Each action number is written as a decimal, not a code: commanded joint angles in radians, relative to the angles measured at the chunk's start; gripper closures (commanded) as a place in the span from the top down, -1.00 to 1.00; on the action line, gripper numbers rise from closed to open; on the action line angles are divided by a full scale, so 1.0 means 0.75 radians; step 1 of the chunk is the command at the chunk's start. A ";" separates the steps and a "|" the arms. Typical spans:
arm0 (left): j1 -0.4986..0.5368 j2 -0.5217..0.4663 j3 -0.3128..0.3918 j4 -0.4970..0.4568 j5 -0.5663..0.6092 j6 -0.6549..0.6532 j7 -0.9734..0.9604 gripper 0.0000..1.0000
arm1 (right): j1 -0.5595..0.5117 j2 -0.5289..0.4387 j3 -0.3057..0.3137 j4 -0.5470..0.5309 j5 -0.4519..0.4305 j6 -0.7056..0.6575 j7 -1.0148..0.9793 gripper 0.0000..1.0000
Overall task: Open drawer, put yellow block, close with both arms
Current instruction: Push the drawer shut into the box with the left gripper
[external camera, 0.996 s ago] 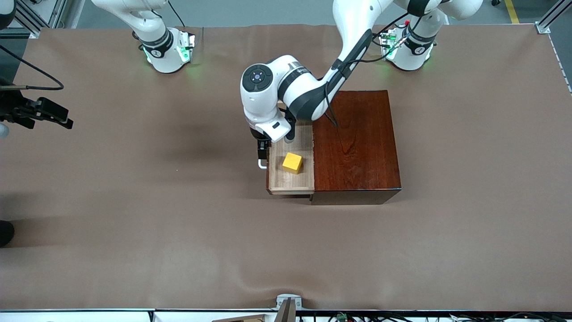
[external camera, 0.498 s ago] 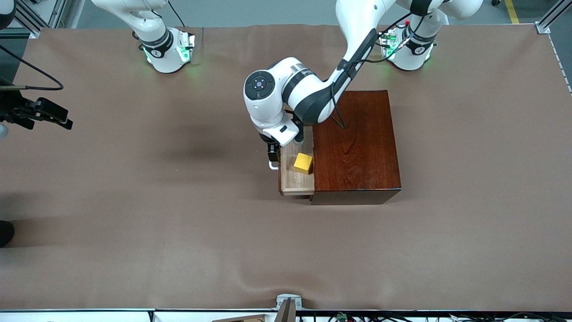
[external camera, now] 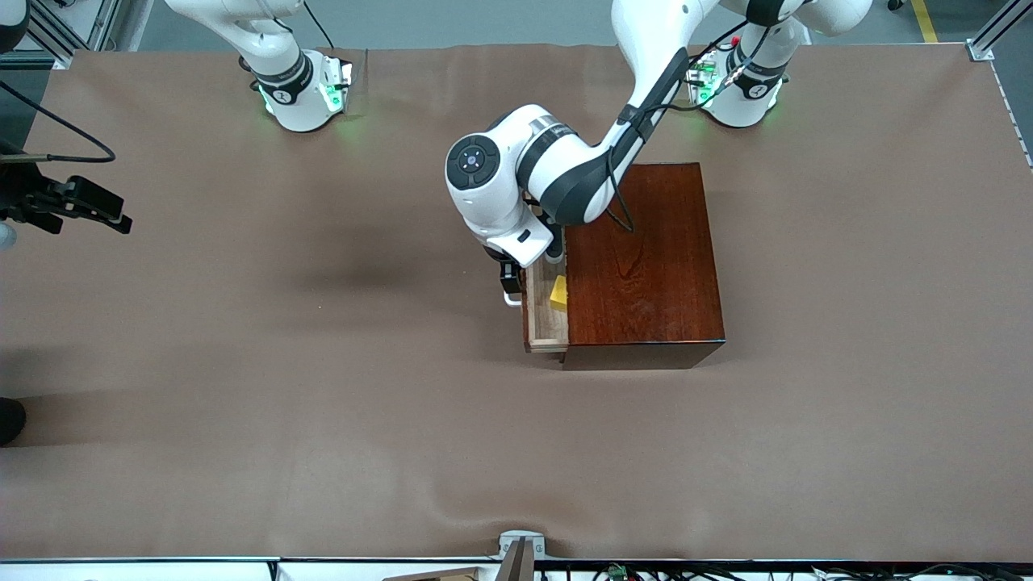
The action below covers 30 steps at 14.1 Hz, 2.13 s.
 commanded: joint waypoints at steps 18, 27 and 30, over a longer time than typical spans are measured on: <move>0.011 -0.038 0.021 -0.024 0.331 -0.274 0.039 1.00 | -0.028 -0.026 0.021 -0.015 0.011 0.005 -0.021 1.00; 0.066 -0.226 0.000 0.011 0.213 -0.139 0.053 1.00 | -0.028 -0.026 0.021 -0.013 0.009 0.007 -0.021 1.00; 0.189 -0.312 0.005 0.001 0.168 -0.139 0.184 1.00 | -0.028 -0.026 0.021 -0.013 0.009 0.007 -0.021 1.00</move>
